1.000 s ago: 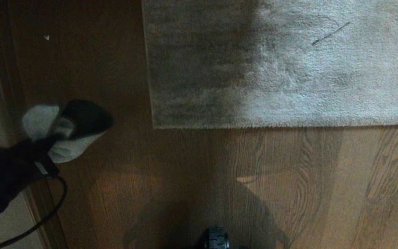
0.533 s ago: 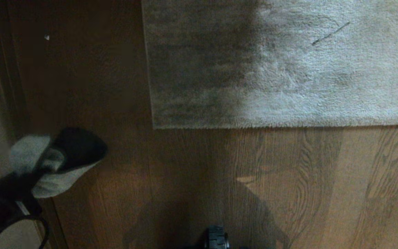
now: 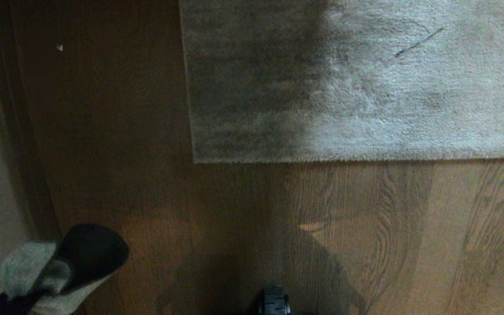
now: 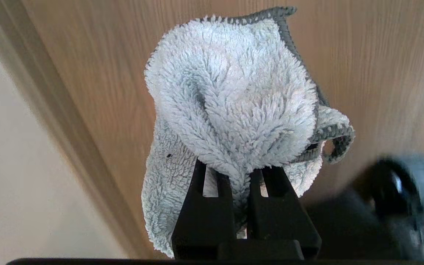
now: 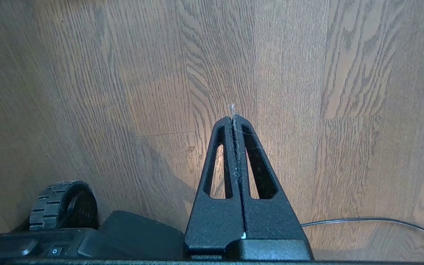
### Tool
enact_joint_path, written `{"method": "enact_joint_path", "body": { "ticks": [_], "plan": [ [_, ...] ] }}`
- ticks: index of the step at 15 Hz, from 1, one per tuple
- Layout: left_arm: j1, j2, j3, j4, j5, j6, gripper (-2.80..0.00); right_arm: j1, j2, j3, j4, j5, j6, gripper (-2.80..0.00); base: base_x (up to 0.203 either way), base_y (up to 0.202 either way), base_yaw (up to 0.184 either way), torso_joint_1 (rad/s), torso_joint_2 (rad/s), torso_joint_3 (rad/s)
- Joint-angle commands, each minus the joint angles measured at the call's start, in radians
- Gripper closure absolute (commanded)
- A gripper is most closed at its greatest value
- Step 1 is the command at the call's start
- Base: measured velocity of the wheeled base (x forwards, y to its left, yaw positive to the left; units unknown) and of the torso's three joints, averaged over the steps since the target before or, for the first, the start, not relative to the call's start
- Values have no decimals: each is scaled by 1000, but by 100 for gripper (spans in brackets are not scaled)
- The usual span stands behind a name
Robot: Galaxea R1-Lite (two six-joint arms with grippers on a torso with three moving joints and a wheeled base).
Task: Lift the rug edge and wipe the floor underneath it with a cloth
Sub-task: Lift up the carpet
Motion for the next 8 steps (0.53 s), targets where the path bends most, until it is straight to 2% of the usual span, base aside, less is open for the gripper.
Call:
{"method": "enact_joint_path", "body": {
  "ticks": [1,5,8],
  "plan": [
    [9,-185,3,162,3,-1,0,0,0,0,0,0,1,0,0,0,0,0,0,0],
    [55,-387,4,409,-2,-4,0,0,0,0,0,0,1,0,0,0,0,0,0,0],
    [64,-443,4,470,-3,-20,0,0,0,0,0,0,1,0,0,0,0,0,0,0]
  ]
}}
